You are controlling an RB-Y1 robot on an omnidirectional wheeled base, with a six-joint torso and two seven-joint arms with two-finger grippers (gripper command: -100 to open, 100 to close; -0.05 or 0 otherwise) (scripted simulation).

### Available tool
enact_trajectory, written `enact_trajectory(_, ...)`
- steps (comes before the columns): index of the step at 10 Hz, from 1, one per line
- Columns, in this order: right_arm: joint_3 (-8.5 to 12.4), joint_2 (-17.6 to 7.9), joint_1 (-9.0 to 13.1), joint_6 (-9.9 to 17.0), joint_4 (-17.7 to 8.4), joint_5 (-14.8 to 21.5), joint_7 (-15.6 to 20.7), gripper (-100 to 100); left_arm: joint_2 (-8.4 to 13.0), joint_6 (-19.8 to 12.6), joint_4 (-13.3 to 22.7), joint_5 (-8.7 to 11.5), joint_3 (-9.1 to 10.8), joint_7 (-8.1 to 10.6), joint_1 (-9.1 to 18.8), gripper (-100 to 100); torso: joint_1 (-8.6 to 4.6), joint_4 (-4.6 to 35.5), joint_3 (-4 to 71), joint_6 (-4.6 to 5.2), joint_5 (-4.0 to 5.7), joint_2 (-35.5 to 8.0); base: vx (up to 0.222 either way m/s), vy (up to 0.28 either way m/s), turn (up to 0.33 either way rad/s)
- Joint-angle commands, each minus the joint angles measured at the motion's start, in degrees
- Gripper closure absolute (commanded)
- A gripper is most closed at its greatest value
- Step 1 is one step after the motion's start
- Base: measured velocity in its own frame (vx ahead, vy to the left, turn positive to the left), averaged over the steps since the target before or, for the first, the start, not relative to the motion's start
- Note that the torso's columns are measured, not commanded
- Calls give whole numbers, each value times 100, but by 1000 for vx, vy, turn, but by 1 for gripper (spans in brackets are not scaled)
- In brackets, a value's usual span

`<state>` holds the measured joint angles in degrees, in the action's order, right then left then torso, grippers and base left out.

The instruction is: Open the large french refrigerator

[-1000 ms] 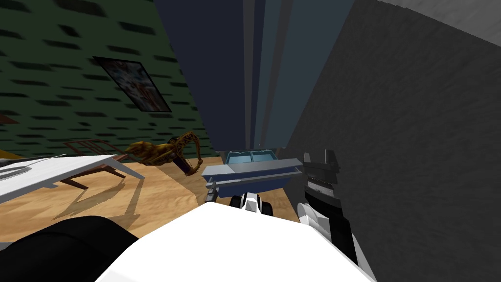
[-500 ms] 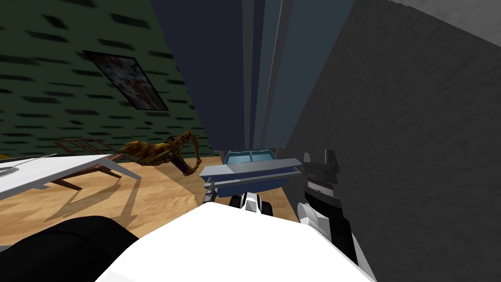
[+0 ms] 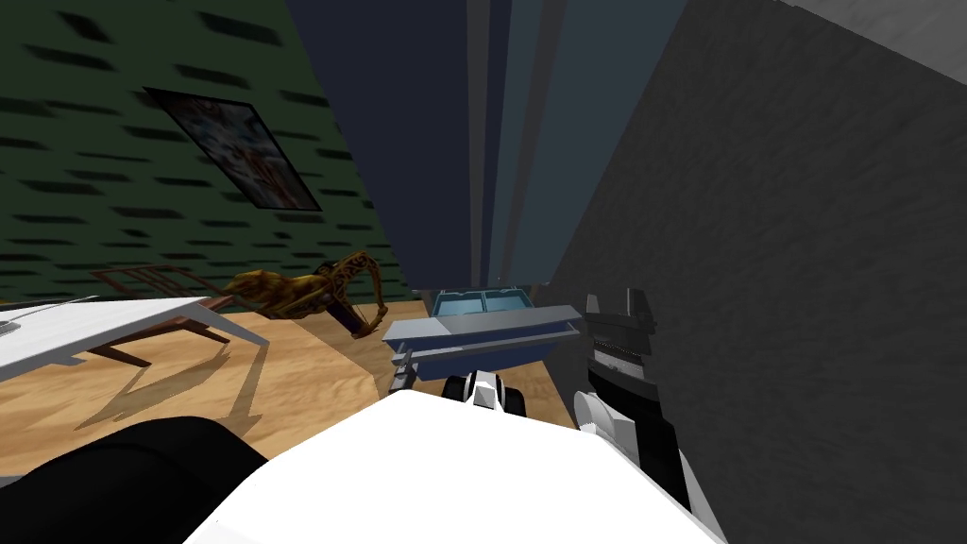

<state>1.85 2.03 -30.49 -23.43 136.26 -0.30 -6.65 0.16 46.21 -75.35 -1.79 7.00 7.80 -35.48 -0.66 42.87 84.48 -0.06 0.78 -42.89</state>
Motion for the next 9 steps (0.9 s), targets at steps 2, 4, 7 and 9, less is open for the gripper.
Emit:
enact_trajectory(2,0,0,0,0,0,0,0,0,17,-52,-386,4,14,37,-81,-100,-16,5,-1,4,6,-5,-1,-9,-5)
enact_trajectory(4,0,0,0,0,0,0,0,0,-11,-199,-236,-15,-25,32,-185,0,-10,-8,-4,1,-8,-1,3,1,-2)
enact_trajectory(7,0,0,0,0,0,0,0,0,-6,-283,-185,-14,-19,29,-170,0,20,-42,-3,-8,-48,12,0,0,0)
enact_trajectory(9,0,0,0,0,0,0,0,0,-6,-314,-167,-14,-19,29,-163,0,36,-48,2,-4,-58,29,0,0,0)
